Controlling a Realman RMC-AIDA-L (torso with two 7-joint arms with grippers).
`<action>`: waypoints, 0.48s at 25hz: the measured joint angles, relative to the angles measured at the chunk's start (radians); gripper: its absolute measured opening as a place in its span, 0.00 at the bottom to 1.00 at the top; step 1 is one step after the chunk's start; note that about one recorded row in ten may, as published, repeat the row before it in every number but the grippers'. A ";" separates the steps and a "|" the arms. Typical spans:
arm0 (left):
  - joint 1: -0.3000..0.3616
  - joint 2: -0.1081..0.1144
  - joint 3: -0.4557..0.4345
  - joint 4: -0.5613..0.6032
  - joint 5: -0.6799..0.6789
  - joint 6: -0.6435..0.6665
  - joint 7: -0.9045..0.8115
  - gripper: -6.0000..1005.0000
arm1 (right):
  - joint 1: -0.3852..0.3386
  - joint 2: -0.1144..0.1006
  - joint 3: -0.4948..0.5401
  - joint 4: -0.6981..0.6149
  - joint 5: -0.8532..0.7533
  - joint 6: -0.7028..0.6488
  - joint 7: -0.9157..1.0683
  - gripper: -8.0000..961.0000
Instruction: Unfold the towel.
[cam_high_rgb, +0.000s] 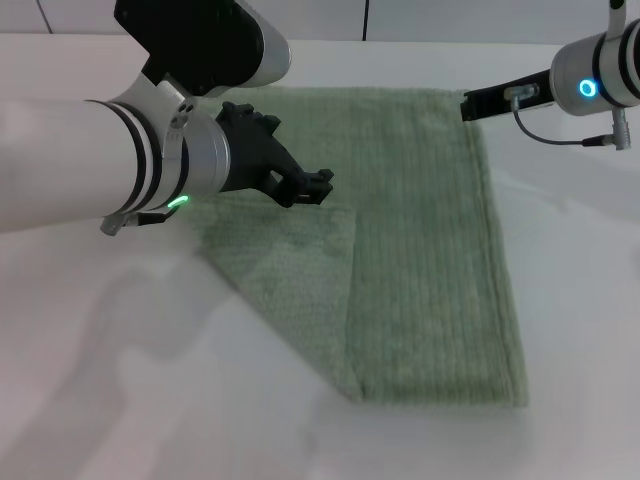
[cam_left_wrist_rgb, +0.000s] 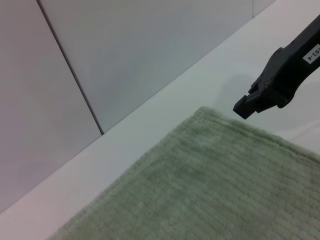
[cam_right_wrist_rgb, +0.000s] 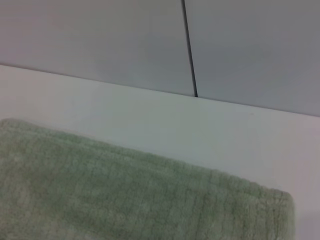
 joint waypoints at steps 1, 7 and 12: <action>-0.001 0.000 0.000 0.000 0.000 -0.003 -0.001 0.82 | 0.000 0.000 0.000 0.000 0.000 -0.001 0.000 0.01; -0.001 0.000 0.003 0.007 -0.001 0.002 -0.001 0.82 | -0.001 0.001 -0.005 -0.011 0.000 -0.018 0.000 0.01; -0.020 -0.002 0.005 0.035 0.000 0.010 0.002 0.82 | -0.005 0.001 -0.006 -0.021 0.000 -0.027 0.000 0.01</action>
